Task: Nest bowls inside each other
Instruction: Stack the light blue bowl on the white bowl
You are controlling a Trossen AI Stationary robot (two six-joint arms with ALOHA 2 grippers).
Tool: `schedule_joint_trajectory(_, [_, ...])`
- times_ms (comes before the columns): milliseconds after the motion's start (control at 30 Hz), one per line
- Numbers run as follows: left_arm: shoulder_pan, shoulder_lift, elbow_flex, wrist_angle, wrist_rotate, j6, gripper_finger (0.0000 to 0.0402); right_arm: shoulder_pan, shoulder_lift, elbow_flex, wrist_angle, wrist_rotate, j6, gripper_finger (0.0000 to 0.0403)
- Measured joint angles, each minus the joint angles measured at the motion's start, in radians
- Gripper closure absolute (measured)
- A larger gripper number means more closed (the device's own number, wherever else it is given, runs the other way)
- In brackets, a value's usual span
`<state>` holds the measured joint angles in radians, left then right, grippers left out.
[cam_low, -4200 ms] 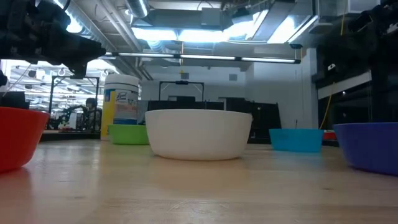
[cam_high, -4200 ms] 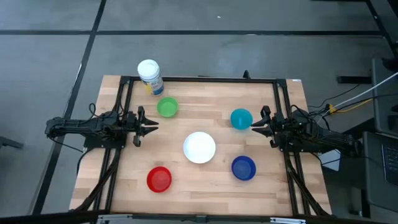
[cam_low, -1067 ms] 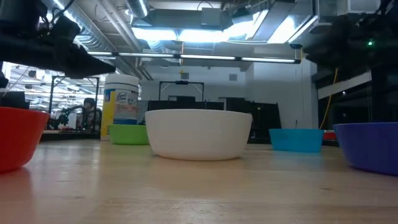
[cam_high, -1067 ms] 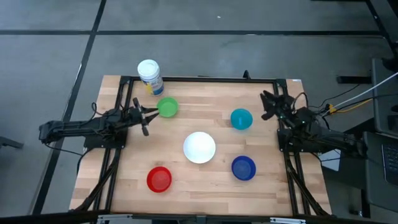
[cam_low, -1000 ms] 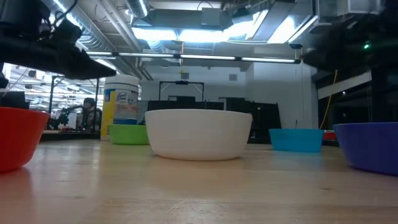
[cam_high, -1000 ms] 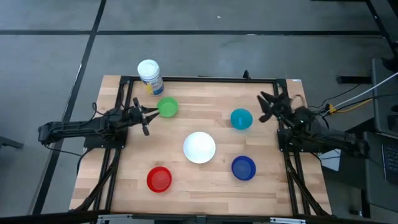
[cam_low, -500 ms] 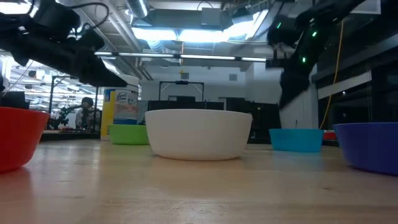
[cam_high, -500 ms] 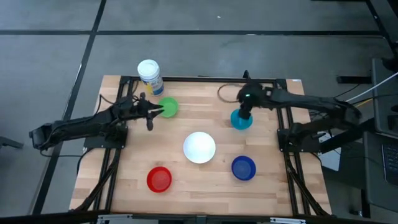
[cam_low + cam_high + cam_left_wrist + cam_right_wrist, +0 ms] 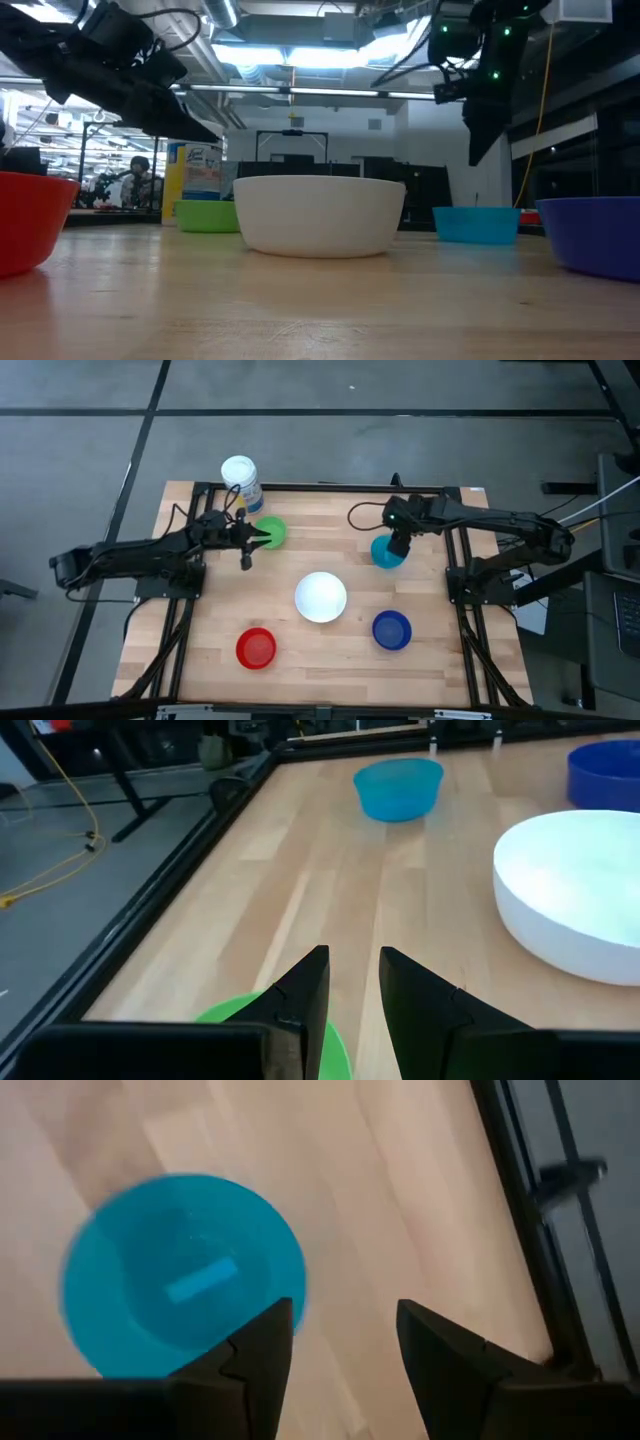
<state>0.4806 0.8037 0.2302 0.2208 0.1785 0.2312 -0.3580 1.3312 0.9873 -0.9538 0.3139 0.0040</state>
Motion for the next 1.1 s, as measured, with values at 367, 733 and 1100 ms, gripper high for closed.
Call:
schedule_joint_trajectory(367, [0.000,0.108,0.000,0.061,0.000,0.011,0.0313,-0.090,0.004,-0.087,0.119,-0.068,-0.003,0.0221])
schedule_joint_trajectory(733, [0.000,0.237,0.000,0.183,0.000,0.010,0.0306,-0.093,0.005,-0.233,0.262,-0.139,0.033,0.0220])
schedule_joint_trajectory(1100, [0.000,0.276,0.000,0.236,-0.004,0.000,0.0290,-0.131,0.005,-0.278,0.328,-0.143,0.010,0.0218])
